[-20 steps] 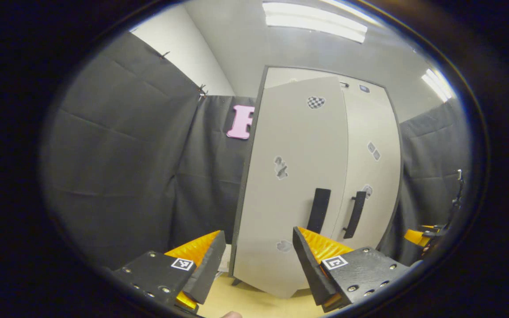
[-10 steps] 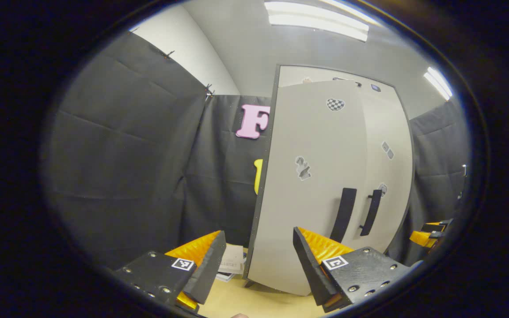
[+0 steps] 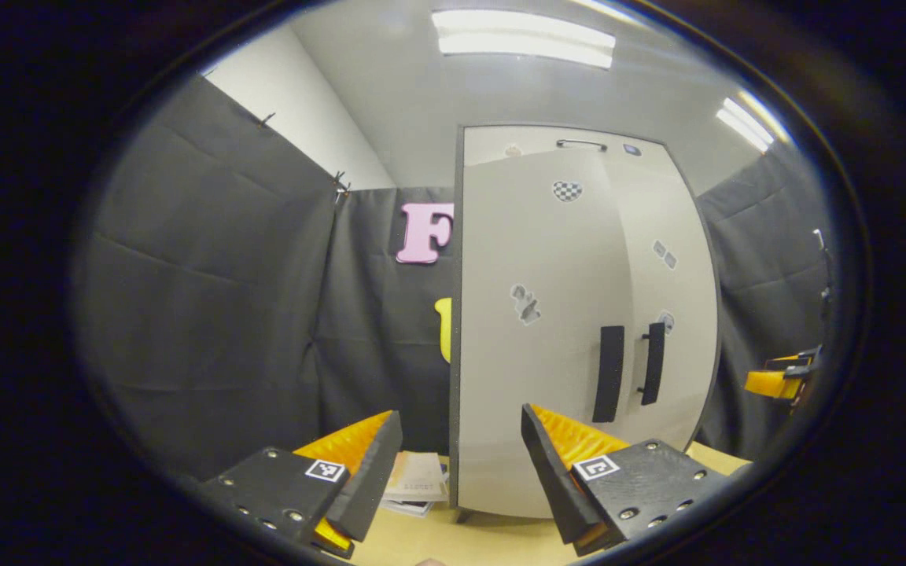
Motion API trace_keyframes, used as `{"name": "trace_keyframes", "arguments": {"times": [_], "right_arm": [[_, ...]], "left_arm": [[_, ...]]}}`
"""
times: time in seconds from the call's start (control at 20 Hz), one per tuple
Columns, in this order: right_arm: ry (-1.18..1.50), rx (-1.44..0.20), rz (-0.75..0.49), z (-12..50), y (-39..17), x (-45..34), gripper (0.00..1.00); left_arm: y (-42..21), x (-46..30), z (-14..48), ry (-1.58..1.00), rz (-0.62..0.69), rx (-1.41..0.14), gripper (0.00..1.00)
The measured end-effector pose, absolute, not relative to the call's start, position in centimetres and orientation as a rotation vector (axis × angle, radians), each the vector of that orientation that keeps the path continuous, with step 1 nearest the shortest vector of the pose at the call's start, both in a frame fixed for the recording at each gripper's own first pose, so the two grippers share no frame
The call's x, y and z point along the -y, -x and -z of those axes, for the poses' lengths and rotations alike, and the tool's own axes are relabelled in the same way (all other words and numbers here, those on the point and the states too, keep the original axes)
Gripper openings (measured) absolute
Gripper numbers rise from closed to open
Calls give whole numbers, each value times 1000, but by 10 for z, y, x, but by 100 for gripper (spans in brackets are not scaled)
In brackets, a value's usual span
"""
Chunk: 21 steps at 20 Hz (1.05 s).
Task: Grab one shoe with the right hand and put it into the shoe cabinet, grab the other shoe with the left hand and put it into the shoe cabinet; then close the right door with the right hand and the left door with the left hand.
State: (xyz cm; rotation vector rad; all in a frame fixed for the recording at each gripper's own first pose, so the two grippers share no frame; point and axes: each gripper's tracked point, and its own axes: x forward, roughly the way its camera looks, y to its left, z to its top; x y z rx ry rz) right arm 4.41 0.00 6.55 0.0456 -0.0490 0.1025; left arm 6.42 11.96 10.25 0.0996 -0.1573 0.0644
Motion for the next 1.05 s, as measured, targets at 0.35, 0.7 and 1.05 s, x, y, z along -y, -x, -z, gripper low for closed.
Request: {"name": "trace_keyframes", "arguments": {"times": [0.35, 0.7, 1.05], "right_arm": [[57, 128, -28, -76, -25, -5, 98], [89, 102, 57, -61, -16, 10, 95], [53, 77, 86, -50, -11, 11, 99]], "left_arm": [[-67, -109, -83, -31, 2, 135, 88], [-57, -122, -63, -2, -13, 99, 89], [-37, -131, -55, 25, -3, 80, 95]]}}
